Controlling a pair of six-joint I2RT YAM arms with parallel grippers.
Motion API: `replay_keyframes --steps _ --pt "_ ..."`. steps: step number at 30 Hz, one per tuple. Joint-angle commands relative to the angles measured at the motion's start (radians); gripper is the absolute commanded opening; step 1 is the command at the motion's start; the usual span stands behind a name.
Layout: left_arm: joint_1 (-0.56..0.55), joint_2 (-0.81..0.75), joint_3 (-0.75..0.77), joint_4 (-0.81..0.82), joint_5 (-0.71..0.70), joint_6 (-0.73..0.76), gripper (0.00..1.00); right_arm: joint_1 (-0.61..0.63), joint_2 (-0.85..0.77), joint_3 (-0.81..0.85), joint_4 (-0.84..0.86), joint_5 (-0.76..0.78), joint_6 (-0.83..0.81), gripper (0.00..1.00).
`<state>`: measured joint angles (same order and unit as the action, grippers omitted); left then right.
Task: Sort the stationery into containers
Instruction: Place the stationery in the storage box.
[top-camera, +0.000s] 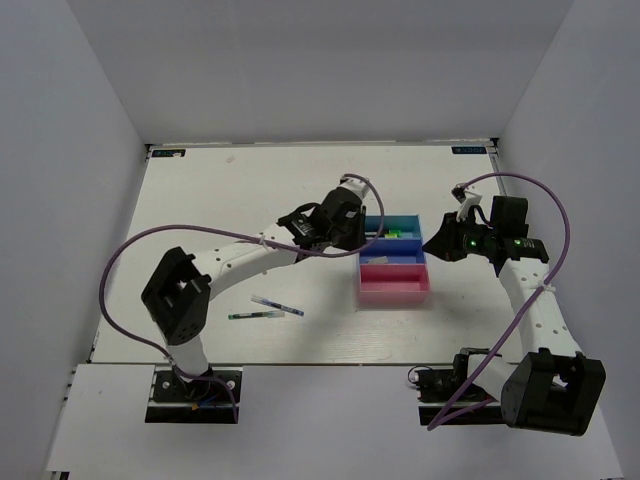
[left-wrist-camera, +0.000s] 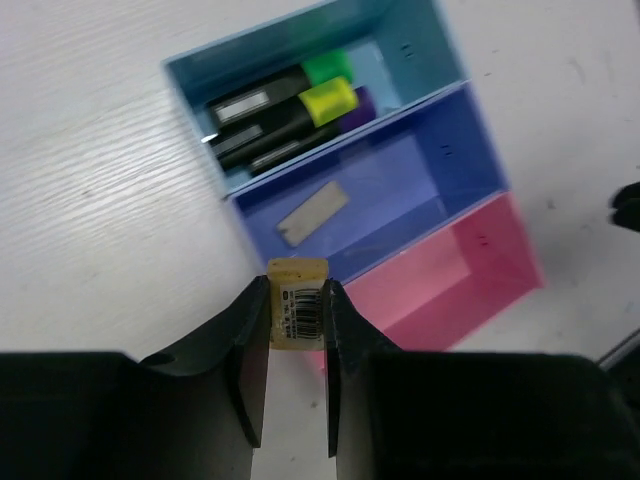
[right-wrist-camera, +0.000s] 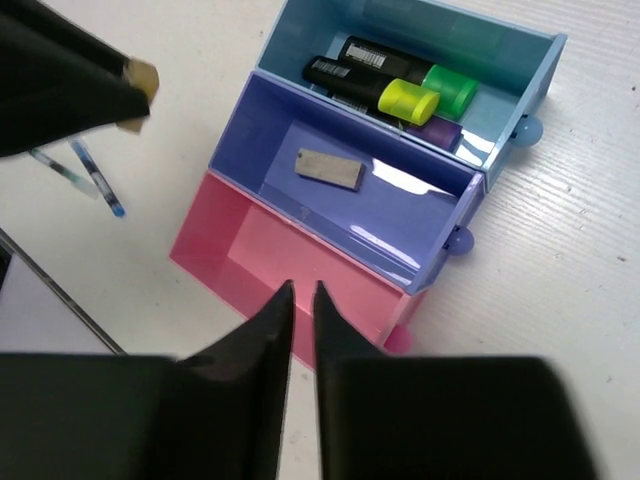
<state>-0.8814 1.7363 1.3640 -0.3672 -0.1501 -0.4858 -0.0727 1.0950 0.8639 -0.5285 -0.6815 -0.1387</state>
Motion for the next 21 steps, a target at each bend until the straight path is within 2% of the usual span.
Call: replay_keyframes --steps 1,3,8,10,14,15,16,19,21 --pt "-0.019 0.035 0.066 0.044 0.049 0.006 0.01 -0.007 -0.01 0.027 0.001 0.0 0.001 0.11" --pt "-0.037 0.081 0.135 0.034 0.057 0.01 0.01 -0.009 -0.015 0.024 0.004 0.002 0.004 0.03" --pt "-0.059 0.195 0.251 0.01 0.057 0.007 0.04 -0.013 -0.024 0.023 0.004 0.002 0.007 0.02" --pt "-0.062 0.235 0.286 -0.009 0.053 0.007 0.05 -0.018 -0.023 0.021 0.004 -0.001 0.005 0.07" --pt "-0.062 0.272 0.331 -0.03 0.052 0.006 0.14 -0.021 -0.024 0.023 0.004 -0.004 0.002 0.17" --pt "-0.062 0.276 0.334 -0.03 0.053 0.004 0.22 -0.021 -0.023 0.021 0.005 -0.004 0.001 0.21" --pt "-0.062 0.275 0.333 -0.03 0.053 0.003 0.27 -0.022 -0.023 0.021 0.001 -0.006 0.001 0.33" --pt "-0.062 0.272 0.325 -0.03 0.041 0.006 0.38 -0.026 -0.023 0.024 -0.002 -0.019 -0.004 0.51" --pt "-0.06 0.267 0.328 -0.032 0.038 0.01 0.47 -0.022 -0.018 0.026 -0.004 -0.027 -0.007 0.53"
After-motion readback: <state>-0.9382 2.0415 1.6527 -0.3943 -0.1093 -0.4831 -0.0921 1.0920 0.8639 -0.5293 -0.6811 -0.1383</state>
